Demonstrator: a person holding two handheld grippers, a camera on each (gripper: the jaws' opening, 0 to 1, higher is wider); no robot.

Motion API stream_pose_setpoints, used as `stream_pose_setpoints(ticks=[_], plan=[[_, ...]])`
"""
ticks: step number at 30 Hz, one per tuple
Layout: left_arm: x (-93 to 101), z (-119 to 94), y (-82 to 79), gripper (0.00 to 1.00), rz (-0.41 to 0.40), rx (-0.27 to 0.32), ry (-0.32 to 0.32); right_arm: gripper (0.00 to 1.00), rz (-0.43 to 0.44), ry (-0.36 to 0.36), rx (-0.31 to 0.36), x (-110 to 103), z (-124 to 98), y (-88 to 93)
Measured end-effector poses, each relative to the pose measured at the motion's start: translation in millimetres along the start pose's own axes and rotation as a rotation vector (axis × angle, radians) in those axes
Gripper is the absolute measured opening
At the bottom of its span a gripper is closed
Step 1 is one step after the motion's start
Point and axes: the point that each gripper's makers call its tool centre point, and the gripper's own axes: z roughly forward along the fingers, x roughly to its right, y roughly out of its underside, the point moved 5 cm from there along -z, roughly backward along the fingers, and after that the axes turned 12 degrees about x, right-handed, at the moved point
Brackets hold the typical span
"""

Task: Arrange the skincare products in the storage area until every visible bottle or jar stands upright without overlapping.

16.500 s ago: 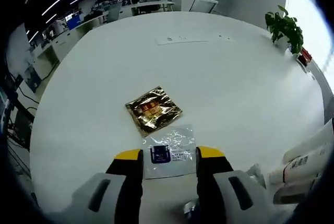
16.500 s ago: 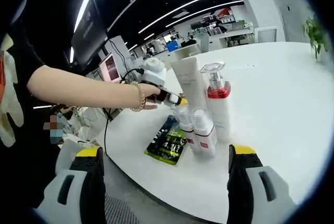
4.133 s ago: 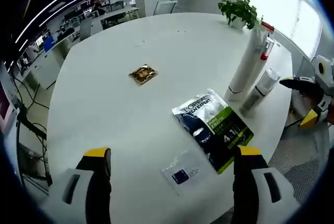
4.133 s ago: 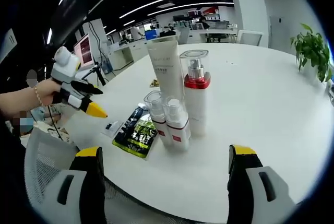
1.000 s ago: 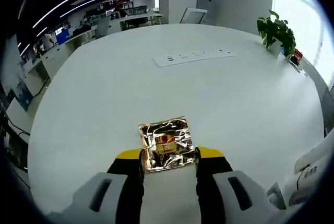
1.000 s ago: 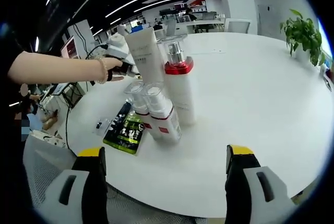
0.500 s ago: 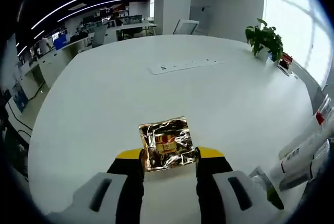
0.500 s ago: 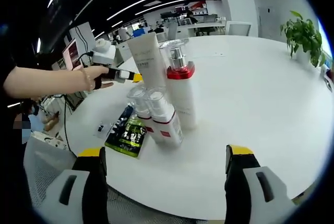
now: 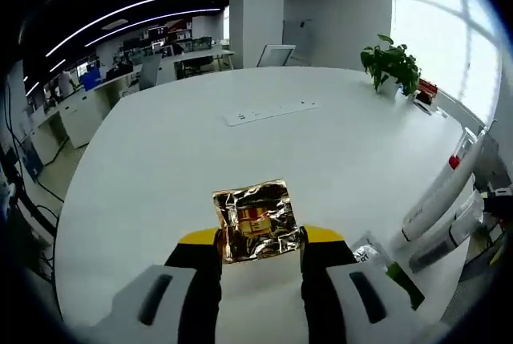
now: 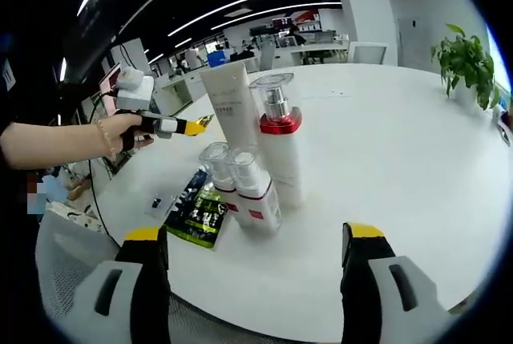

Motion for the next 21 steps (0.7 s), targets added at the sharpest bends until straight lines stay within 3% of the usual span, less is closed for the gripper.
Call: stream_pose_setpoints(ticks=[11, 21], plan=[[17.3, -52.9, -0.6, 0.33, 0.048, 0.061, 0.033, 0.85, -0.024, -0.012, 0.050, -5.9, -2.6, -11.7], [34.5, -94.5, -1.2, 0.33, 0.082, 0.100, 0.065, 0.78, -0.029, -0.074, 0.104, -32.9, -7.0, -32.5]])
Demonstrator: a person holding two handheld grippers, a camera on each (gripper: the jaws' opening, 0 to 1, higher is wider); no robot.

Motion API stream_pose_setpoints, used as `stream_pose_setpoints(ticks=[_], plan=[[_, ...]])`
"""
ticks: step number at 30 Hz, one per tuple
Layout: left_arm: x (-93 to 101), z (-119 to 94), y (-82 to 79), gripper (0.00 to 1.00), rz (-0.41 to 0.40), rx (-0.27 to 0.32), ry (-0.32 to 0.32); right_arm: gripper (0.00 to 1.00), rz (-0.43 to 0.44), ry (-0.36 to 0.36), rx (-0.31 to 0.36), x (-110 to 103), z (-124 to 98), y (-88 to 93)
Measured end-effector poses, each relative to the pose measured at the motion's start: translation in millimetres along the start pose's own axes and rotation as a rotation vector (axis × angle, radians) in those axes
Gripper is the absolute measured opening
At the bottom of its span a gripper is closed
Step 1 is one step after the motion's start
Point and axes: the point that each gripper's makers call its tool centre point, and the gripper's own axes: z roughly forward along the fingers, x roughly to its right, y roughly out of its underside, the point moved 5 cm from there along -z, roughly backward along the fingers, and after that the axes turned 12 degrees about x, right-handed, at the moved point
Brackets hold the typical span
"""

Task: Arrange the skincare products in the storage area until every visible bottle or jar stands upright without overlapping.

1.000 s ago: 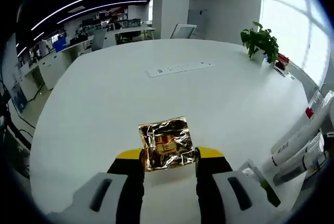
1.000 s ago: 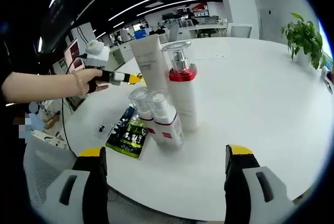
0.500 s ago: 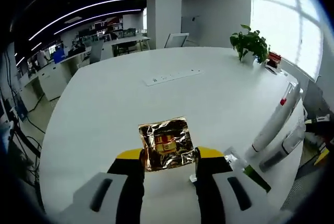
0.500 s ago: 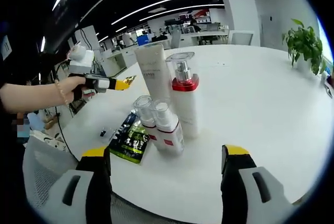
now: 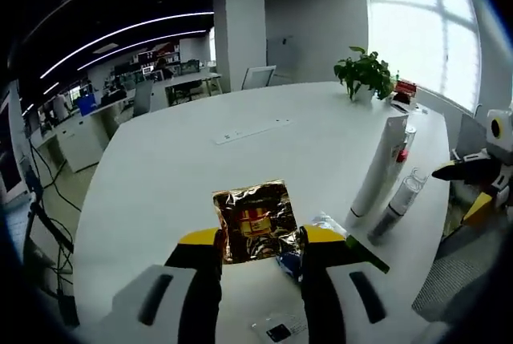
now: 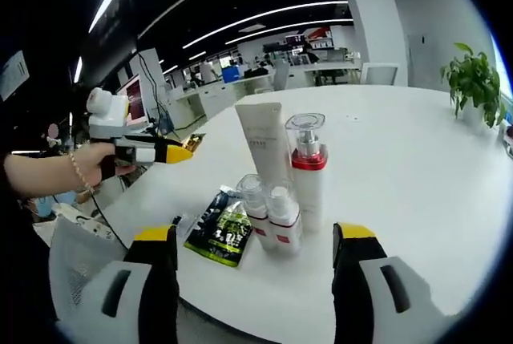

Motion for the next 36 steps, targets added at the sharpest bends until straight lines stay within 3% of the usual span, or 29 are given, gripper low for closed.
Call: stream_pose_setpoints(ticks=[4, 8, 20, 26, 36], plan=[[4.7, -14.0, 1.2, 0.33, 0.024, 0.009, 0.013, 0.66, 0.042, -0.072, -0.005, -19.4, 0.7, -4.0], [12.9, -30.1, 2.1, 0.33, 0.054, 0.012, 0.027, 0.55, 0.025, -0.133, 0.026, -33.3, 7.4, -12.3], [33.2, -67.3, -0.5, 0.34, 0.128, 0.029, 0.067, 0.37, 0.064, -0.311, 0.045, -79.9, 63.2, -26.2], [44.2, -78.3, -3.9, 0.34, 0.147, 0.043, 0.086, 0.30, 0.137, -0.347, 0.047, -94.3, 85.4, -28.3], [51.5, -84.0, -8.0, 0.34, 0.149, 0.060, 0.108, 0.13, 0.272, -0.377, 0.053, -106.7, 96.6, -29.0]])
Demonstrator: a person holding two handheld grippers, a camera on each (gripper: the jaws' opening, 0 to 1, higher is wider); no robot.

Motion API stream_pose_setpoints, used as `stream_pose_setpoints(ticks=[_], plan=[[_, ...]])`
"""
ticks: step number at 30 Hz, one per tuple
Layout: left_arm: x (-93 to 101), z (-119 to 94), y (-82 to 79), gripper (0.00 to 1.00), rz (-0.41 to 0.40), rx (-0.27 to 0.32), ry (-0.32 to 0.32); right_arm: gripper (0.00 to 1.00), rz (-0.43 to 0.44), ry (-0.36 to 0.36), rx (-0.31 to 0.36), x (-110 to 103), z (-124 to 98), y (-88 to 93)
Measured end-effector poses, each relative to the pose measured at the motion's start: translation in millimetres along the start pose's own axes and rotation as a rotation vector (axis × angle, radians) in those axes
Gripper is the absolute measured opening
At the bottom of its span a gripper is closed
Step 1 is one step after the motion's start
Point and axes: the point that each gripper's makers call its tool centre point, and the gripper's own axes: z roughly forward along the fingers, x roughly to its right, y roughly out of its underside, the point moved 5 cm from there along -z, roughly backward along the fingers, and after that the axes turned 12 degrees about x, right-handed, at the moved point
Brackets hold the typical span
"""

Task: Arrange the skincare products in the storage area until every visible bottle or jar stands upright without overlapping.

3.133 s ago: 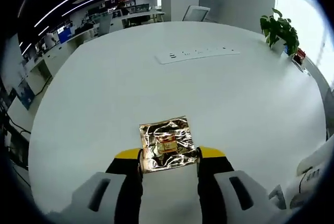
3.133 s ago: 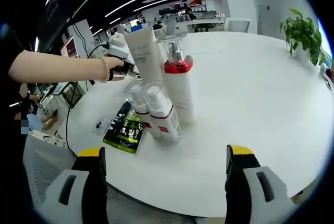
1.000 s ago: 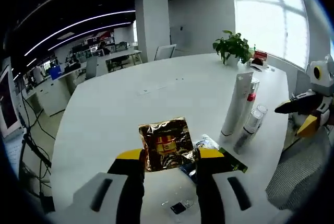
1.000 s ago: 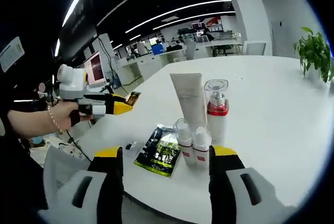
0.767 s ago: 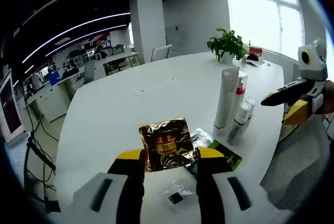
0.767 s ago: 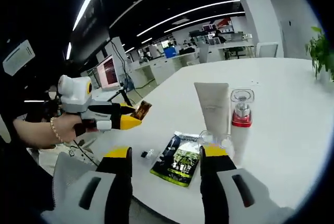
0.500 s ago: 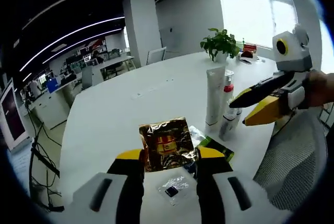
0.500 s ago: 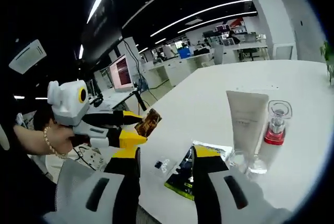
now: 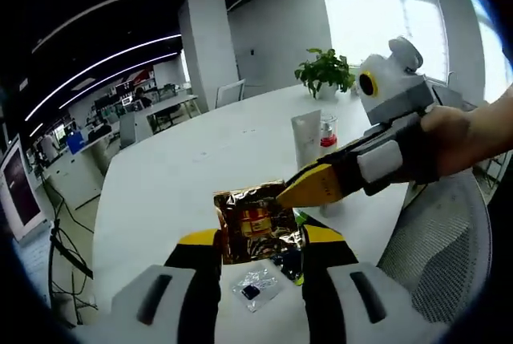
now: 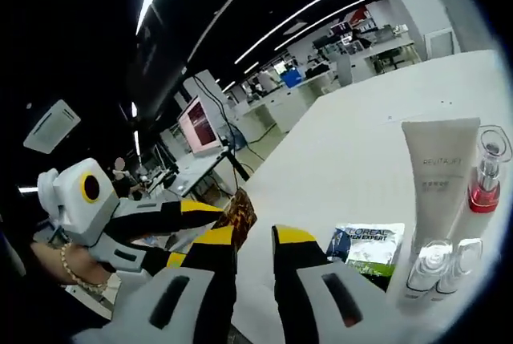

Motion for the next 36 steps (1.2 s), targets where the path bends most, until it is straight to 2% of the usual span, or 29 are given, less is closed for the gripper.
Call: stream_pose_setpoints(ticks=[3, 5, 7, 9, 11, 12, 15, 17, 18, 20, 23, 26, 30, 35, 36], plan=[[1.6, 0.3, 1.2, 0.34, -0.001, -0.005, 0.009, 0.02, 0.011, -0.007, 0.016, 0.4, 2.0, -1.3], [0.0, 1.5, 3.9, 0.35, -0.014, -0.009, 0.009, 0.01, 0.029, -0.010, 0.015, -0.5, 2.1, -0.9], [-1.0, 2.2, 8.4, 0.36, -0.061, -0.014, 0.014, 0.01, 0.057, -0.010, 0.022, -1.0, 2.1, -1.1], [-3.0, 2.7, 13.3, 0.37, -0.081, -0.021, 0.017, 0.01, 0.053, -0.011, 0.020, -1.8, 2.4, -0.1], [-0.9, 2.1, 17.4, 0.35, -0.133, -0.033, 0.045, 0.01, 0.047, -0.004, 0.012, 0.9, 3.6, 1.0], [-0.9, 1.7, 18.3, 0.36, -0.174, -0.021, 0.049, 0.01, 0.043, -0.002, 0.008, 2.1, 4.0, 1.3], [-5.9, 1.7, 24.2, 0.46, -0.235, -0.010, 0.077, 0.01, 0.060, -0.003, 0.001, 4.9, 7.0, 2.1], [-9.4, 1.2, 27.1, 0.50, -0.353, 0.007, 0.088, 0.01, 0.054, -0.006, -0.004, 4.4, 8.6, 2.8], [-12.8, 1.1, 28.0, 0.49, -0.441, 0.026, 0.097, 0.01, 0.049, -0.010, -0.011, 4.1, 10.1, 3.3], [-16.6, -0.2, 30.4, 0.43, -0.498, 0.036, 0.131, 0.01, 0.038, -0.015, -0.020, 5.1, 14.1, 5.0], [-29.4, 0.4, 42.8, 0.27, -0.515, 0.011, 0.134, 0.01, 0.039, -0.016, -0.030, 5.7, 19.7, 8.3], [-38.7, 2.3, 48.6, 0.15, -0.606, 0.021, 0.098, 0.01, 0.032, -0.015, -0.040, 4.1, 24.9, 10.9], [-51.3, 5.3, 60.1, 0.00, -0.599, 0.006, 0.076, 0.01, 0.021, -0.008, -0.059, 7.9, 34.5, 16.3], [-61.7, 10.5, 68.9, 0.00, -0.670, -0.023, 0.028, 0.01, 0.010, 0.048, -0.077, 13.7, 48.8, 23.2], [-62.7, 11.6, 70.9, 0.00, -0.669, -0.029, 0.033, 0.01, -0.040, 0.077, -0.087, 18.3, 51.4, 24.8]])
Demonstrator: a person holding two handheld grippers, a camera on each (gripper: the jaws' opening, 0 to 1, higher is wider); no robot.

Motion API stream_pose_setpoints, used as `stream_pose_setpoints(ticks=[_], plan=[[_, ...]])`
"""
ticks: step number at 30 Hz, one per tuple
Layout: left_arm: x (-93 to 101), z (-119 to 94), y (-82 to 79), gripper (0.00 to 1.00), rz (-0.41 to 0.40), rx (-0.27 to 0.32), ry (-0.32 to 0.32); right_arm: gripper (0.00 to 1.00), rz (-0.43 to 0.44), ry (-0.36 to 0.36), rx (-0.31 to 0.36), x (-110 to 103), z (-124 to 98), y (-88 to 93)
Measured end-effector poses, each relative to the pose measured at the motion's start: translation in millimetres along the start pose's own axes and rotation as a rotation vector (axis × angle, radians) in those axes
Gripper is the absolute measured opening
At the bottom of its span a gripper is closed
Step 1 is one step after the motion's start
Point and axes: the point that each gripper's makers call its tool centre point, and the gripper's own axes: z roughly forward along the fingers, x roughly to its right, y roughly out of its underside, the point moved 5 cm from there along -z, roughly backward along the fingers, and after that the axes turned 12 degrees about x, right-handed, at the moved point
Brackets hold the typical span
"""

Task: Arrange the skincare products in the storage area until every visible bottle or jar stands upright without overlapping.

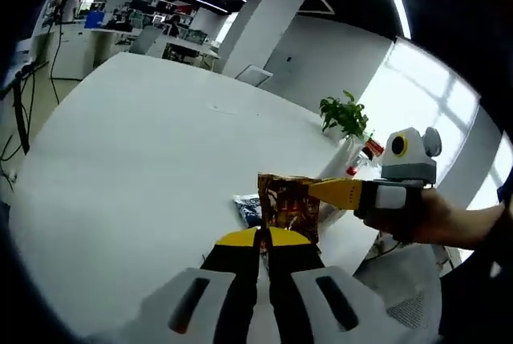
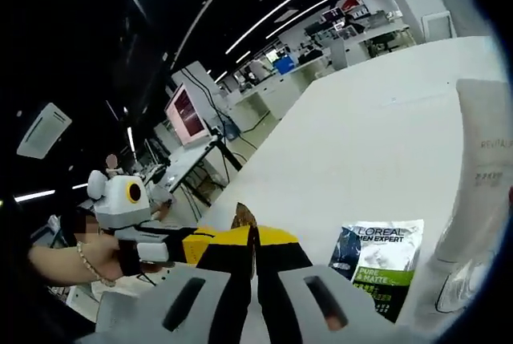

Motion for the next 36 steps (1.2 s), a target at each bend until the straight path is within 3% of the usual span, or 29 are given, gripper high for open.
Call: stream_pose_setpoints(ticks=[6, 9, 16, 30, 33, 35, 36], plan=[[-12.3, 11.8, 6.9, 0.00, -0.024, -0.034, -0.050, 0.01, -0.107, 0.039, -0.054, 9.1, 21.0, 10.6], [-20.2, 19.6, 8.2, 0.00, -0.042, -0.044, -0.059, 0.01, -0.215, 0.073, -0.095, 22.6, 31.9, 16.1], [-37.4, 37.4, 16.0, 0.00, -0.042, -0.088, -0.083, 0.01, -0.287, 0.127, -0.145, 38.1, 50.0, 25.7], [-55.4, 57.5, 33.4, 0.00, 0.013, -0.177, -0.113, 0.01, -0.424, 0.116, -0.241, 64.0, 74.4, 52.2], [-57.0, 59.6, 33.6, 0.00, 0.061, -0.191, -0.117, 0.01, -0.443, 0.114, -0.253, 66.4, 77.3, 54.6], [-61.6, 61.8, 32.3, 0.00, 0.141, -0.212, -0.116, 0.01, -0.460, 0.116, -0.257, 68.3, 80.0, 57.6], [-65.6, 64.1, 31.7, 0.00, 0.228, -0.241, -0.104, 0.01, -0.478, 0.125, -0.257, 70.2, 80.6, 57.6]])
